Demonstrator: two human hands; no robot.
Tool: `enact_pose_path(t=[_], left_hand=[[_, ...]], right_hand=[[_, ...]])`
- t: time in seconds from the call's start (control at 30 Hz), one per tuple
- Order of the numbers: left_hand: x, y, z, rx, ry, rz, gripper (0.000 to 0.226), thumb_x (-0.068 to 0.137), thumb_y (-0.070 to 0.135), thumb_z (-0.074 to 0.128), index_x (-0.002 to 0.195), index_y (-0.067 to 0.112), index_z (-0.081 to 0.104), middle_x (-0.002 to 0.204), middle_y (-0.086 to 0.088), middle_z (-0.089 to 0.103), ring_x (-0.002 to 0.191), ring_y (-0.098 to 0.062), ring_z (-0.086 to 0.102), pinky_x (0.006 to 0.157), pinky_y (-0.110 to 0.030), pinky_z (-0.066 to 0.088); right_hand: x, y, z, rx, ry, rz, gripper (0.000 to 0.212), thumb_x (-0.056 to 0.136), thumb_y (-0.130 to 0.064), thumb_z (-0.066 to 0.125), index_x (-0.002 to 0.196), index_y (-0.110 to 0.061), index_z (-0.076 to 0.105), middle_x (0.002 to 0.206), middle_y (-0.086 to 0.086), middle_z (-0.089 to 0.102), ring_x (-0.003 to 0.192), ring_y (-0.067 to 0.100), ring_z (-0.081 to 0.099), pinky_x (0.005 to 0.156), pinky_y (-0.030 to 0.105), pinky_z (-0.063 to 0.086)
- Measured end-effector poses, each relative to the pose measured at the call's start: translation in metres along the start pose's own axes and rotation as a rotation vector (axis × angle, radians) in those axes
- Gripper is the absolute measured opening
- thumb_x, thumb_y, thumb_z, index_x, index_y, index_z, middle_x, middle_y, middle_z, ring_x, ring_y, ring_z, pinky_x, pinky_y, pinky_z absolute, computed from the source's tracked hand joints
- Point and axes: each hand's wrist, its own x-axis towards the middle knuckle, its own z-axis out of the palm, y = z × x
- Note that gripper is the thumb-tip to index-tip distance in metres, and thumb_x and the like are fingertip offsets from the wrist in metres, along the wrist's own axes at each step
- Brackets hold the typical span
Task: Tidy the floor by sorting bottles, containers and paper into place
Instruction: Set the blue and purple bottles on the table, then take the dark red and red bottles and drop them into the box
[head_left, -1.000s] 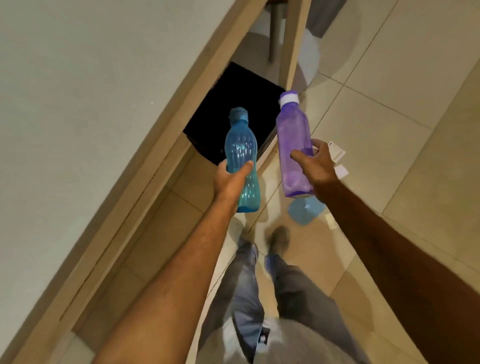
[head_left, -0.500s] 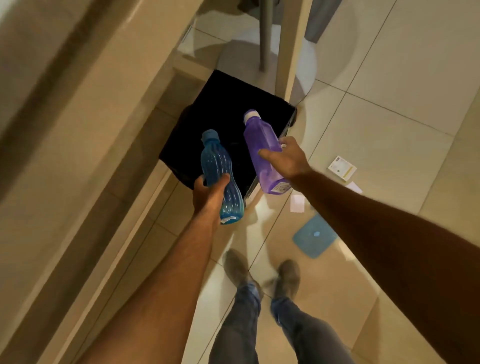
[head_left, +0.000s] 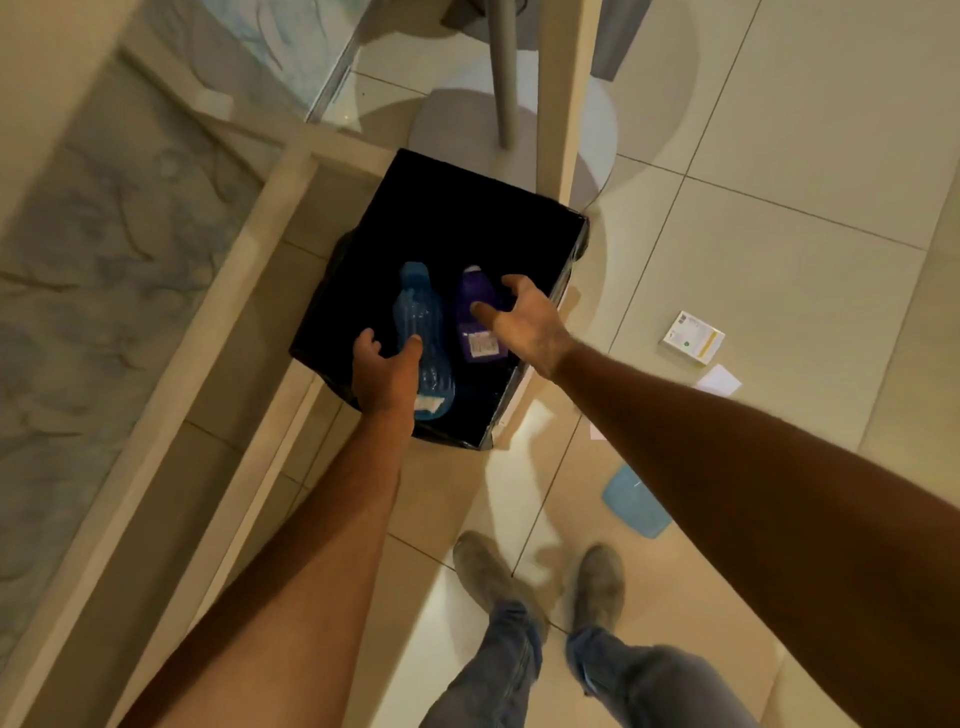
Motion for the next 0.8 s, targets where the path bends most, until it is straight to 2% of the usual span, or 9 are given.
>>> enact_pose_path(t=[0.07, 0.2, 0.3, 0.47, 0.6, 0.7, 0.8], left_hand=[[-0.006, -0.003, -0.003, 0.099, -0.007, 0.075, 0.072, 0.097, 0.029, 0.068, 0.158, 0.013, 0.033, 0.158, -0.010, 0.043, 0.141, -0.029, 0.047, 0.107, -0.035, 0.044], [-0.029, -0.009, -0.009, 0.271, -0.073, 0.232, 0.069, 0.098, 0.037, 0.062, 0.158, 0.016, 0.034, 0.157, -0.008, 0.044, 0.142, -0.028, 0.046, 0.111, -0.045, 0.047], [-0.046, -0.014, -0.009, 0.406, -0.091, 0.320, 0.068, 0.097, 0.042, 0.060, 0.157, 0.020, 0.035, 0.158, -0.005, 0.043, 0.143, -0.026, 0.044, 0.112, -0.051, 0.045], [-0.086, -0.012, -0.010, 0.646, -0.109, 0.315, 0.070, 0.096, 0.051, 0.058, 0.157, 0.028, 0.031, 0.163, 0.002, 0.034, 0.148, -0.024, 0.035, 0.117, -0.050, 0.039], [-0.136, -0.004, -0.025, 0.717, -0.152, 0.335, 0.073, 0.097, 0.054, 0.054, 0.159, 0.025, 0.030, 0.165, -0.001, 0.032, 0.150, -0.025, 0.034, 0.118, -0.045, 0.038], [-0.180, 0.007, -0.044, 0.699, -0.151, 0.329, 0.072, 0.096, 0.052, 0.057, 0.157, 0.023, 0.033, 0.162, -0.004, 0.038, 0.143, -0.026, 0.044, 0.107, -0.043, 0.046], [-0.221, 0.018, -0.064, 0.753, -0.153, 0.338, 0.071, 0.097, 0.052, 0.055, 0.157, 0.019, 0.035, 0.162, -0.006, 0.038, 0.144, -0.027, 0.041, 0.113, -0.045, 0.039]], right_hand=[[-0.007, 0.007, -0.006, -0.110, -0.009, -0.067, 0.069, 0.095, -0.035, 0.072, 0.153, -0.012, 0.042, 0.145, 0.010, 0.056, 0.131, 0.026, 0.057, 0.108, 0.034, 0.050], [-0.027, 0.015, -0.018, -0.258, -0.036, -0.135, 0.067, 0.096, -0.039, 0.070, 0.152, -0.011, 0.046, 0.149, 0.011, 0.051, 0.137, 0.026, 0.053, 0.113, 0.041, 0.048], [-0.045, 0.018, -0.025, -0.333, -0.017, -0.161, 0.068, 0.096, -0.042, 0.069, 0.152, -0.012, 0.045, 0.152, 0.010, 0.048, 0.140, 0.025, 0.049, 0.114, 0.041, 0.046], [-0.093, 0.018, -0.042, -0.521, 0.055, -0.271, 0.063, 0.097, -0.043, 0.066, 0.149, -0.009, 0.049, 0.150, 0.010, 0.052, 0.139, 0.026, 0.047, 0.110, 0.033, 0.042], [-0.147, 0.006, -0.061, -0.602, 0.086, -0.284, 0.061, 0.096, -0.039, 0.067, 0.145, -0.006, 0.054, 0.146, 0.014, 0.056, 0.136, 0.032, 0.051, 0.109, 0.041, 0.044], [-0.189, -0.008, -0.081, -0.607, 0.067, -0.257, 0.060, 0.096, -0.041, 0.067, 0.144, -0.007, 0.054, 0.146, 0.012, 0.056, 0.135, 0.032, 0.051, 0.107, 0.041, 0.045], [-0.226, -0.024, -0.098, -0.556, 0.064, -0.200, 0.061, 0.094, -0.047, 0.062, 0.145, -0.015, 0.051, 0.149, 0.006, 0.053, 0.138, 0.027, 0.047, 0.110, 0.043, 0.044]])
